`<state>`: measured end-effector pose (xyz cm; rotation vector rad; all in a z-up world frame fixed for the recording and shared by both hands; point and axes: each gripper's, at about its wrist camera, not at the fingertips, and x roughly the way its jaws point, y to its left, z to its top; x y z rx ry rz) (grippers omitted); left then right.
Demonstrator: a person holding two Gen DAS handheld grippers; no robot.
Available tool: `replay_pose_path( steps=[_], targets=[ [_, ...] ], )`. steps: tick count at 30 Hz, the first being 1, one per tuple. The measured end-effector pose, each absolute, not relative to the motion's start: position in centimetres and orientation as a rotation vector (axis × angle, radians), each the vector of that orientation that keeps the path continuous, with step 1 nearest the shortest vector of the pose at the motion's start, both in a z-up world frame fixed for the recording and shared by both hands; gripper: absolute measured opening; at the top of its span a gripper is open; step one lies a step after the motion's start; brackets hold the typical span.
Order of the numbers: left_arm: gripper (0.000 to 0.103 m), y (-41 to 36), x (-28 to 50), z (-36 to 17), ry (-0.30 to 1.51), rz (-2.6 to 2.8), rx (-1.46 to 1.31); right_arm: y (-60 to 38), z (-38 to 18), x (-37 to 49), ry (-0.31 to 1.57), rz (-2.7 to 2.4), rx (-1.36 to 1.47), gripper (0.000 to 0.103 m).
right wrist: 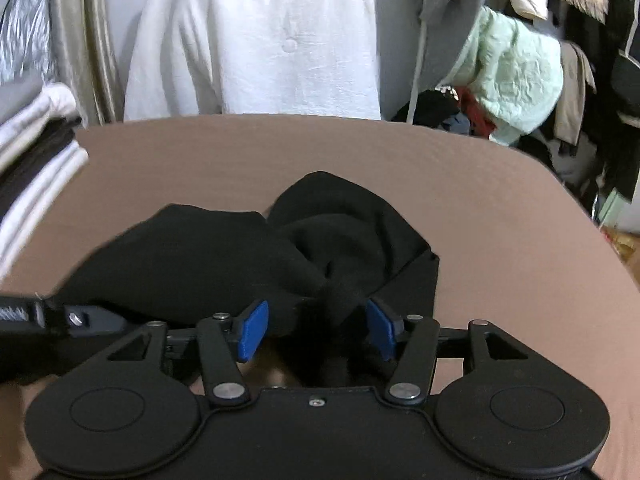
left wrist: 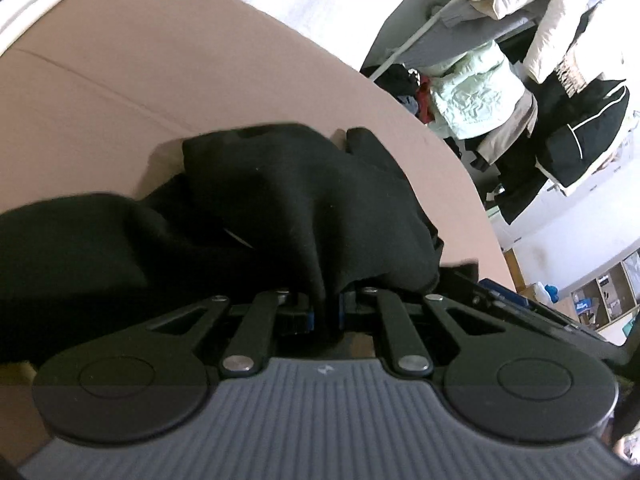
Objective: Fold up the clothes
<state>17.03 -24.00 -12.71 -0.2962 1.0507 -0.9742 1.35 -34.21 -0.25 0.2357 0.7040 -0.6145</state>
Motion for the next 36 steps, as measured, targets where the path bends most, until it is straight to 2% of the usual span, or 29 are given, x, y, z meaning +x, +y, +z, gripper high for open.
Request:
replay_pose_path(
  steps=[2, 5, 13, 16, 19, 24, 30, 36],
  targets=[
    [0.009, -23.7, 16.6, -12.7, 1.042, -0.978, -0.291, -33.9, 0.0, 1.1, 0.716, -0.553, 0.268, 0.064],
    [0.009, -23.4, 16.0, -12.6, 1.029, -0.984, -0.282, -32.3, -0.4, 1.0, 0.750, -0.479, 0.066, 0.070],
    [0.009, -24.0, 15.7, -12.1, 1.009, -0.981, -0.253, -32.7, 0.1, -1.5, 0.705, -0.518, 0.022, 0.071],
    [0.009, -24.4, 15.7, -11.9, 1.003, -0.979, -0.242, -33.1, 0.4, -2.9, 0.673, -0.562, -0.031, 0.080],
    [0.009, -24.7, 15.6, -11.6, 1.005, -0.974, -0.229, -32.8, 0.4, -5.4, 0.669, -0.619, -0.029, 0.081],
    [0.009, -24.6, 14.4, -11.2, 1.027, -0.985, -0.210, -30.1, -1.6, -8.8, 0.780, -0.523, -0.027, 0.081],
    [0.009, -24.6, 13.4, -11.5, 1.027, -0.981, -0.204, -32.0, -5.8, -8.3, 0.854, -0.455, 0.105, 0.080],
    [0.011, -26.4, 13.3, -12.0, 1.013, -0.986, -0.135, -34.5, -8.3, -8.4, 0.843, -0.455, 0.197, 0.081]
  ],
)
